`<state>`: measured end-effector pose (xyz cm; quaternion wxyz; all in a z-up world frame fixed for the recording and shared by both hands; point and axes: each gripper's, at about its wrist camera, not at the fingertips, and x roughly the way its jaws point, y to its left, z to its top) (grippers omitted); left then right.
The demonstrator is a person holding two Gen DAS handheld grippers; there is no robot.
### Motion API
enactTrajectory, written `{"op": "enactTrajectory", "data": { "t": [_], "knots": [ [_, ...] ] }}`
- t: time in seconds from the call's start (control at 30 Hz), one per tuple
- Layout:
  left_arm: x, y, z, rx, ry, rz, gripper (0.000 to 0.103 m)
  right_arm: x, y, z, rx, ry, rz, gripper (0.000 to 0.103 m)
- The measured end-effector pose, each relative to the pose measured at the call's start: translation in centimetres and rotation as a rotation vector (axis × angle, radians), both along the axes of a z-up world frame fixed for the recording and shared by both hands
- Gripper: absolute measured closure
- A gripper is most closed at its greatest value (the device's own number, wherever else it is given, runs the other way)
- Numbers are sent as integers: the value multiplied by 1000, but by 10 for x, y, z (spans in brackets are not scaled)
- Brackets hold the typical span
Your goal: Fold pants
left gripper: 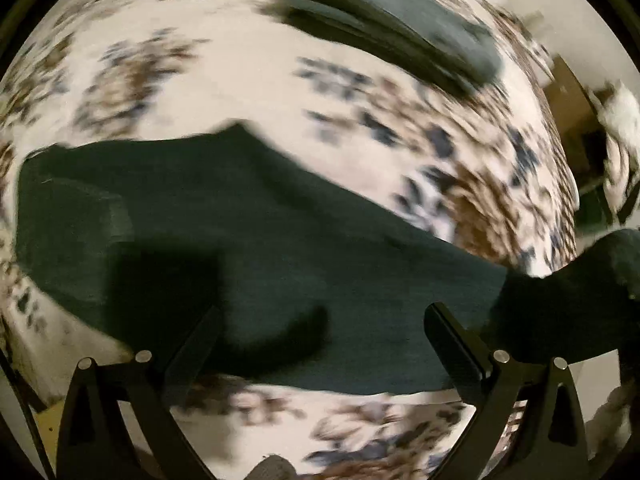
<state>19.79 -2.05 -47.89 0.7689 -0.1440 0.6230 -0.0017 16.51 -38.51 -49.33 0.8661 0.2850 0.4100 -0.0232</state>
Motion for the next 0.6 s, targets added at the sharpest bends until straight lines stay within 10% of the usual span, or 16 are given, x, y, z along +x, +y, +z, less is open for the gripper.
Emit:
{"op": "enactTrajectory", "data": {
  "t": [0.3,0.37,0.47,0.6],
  "knots": [
    [-11,128,-28,-22,41,169,0,12,267,-115,-231,236,535,87],
    [-9,142,-39,-98,59,192,1,12,280,-136,-243,328,584,70],
    [-2,136,-41,-180,52,179,1,6,263,-122,-88,327,590,14],
    [19,105,-49,-271,78,111,1,-16,205,-88,22,313,502,13]
  ]
}}
